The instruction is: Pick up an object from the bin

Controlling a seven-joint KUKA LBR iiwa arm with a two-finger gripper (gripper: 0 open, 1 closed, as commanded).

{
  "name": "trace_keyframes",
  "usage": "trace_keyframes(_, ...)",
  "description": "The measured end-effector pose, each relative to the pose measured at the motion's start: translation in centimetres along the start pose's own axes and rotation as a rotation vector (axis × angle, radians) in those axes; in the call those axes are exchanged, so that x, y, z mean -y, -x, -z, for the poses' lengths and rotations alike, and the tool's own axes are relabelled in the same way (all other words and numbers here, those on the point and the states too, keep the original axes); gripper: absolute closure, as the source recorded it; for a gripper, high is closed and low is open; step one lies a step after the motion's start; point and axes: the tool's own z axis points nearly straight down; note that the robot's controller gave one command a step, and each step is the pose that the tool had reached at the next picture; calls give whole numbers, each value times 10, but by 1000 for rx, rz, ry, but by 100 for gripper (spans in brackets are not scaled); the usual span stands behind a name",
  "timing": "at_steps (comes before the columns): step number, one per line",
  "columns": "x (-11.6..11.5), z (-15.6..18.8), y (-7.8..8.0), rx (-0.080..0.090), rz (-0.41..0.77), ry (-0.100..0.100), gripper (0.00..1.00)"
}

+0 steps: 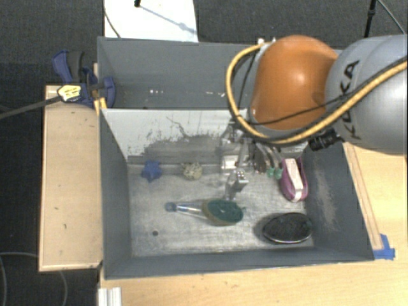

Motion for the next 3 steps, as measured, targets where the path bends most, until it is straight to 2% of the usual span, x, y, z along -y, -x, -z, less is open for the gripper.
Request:
trace_keyframes(1,-26,-39,25,-3,-37,0,0)
trace_keyframes(2,-26,-170,-37,0,450,1,0)
trace_keyframes(3,-27,-167,-34,8,443,1,100)
